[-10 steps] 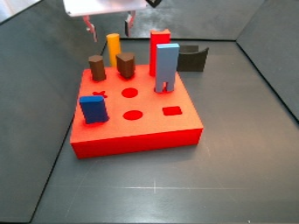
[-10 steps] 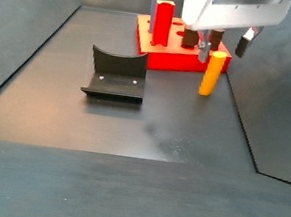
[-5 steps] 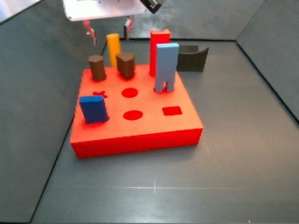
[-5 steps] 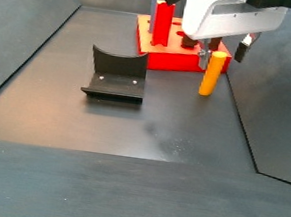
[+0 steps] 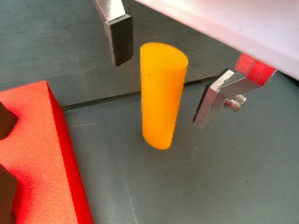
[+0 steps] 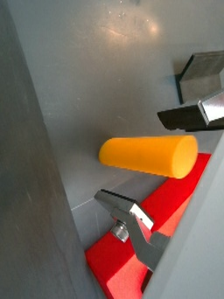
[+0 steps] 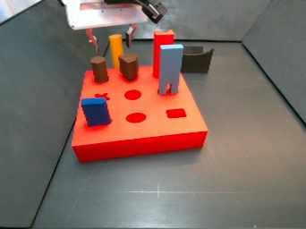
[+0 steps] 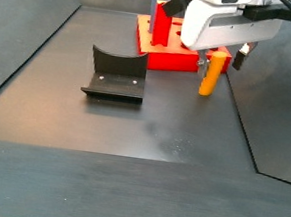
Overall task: Pick up the oval object. Move up. Move to above the board. Insert the oval object.
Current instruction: Pick up the oval object.
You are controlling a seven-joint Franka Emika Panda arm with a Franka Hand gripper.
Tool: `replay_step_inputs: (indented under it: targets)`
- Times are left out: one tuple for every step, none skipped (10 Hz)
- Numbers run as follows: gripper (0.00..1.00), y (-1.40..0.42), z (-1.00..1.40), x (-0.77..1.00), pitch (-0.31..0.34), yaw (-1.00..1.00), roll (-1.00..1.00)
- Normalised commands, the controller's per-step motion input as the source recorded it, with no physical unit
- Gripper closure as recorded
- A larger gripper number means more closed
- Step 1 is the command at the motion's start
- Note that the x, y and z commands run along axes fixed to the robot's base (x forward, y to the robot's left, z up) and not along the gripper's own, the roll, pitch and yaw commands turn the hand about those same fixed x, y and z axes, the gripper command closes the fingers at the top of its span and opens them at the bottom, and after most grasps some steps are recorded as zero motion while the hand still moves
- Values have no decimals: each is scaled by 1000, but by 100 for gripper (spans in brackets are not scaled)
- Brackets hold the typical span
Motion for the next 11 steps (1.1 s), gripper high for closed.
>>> replay_step_inputs:
  targets:
    - [0,0,-86,0,-13,0,0]
    - [0,0,0,-54,-137,0,-3]
    - [0,0,0,0,-29,0,0]
    - [0,0,0,0,0,0,0]
    - [100,0,0,0,0,0,0]
    - [100,0,0,0,0,0,0]
    - [100,0,0,0,0,0,0]
    - [100,0,0,0,0,0,0]
    - [100,0,0,0,0,0,0]
    - [100,0,0,0,0,0,0]
    - [100,0,0,0,0,0,0]
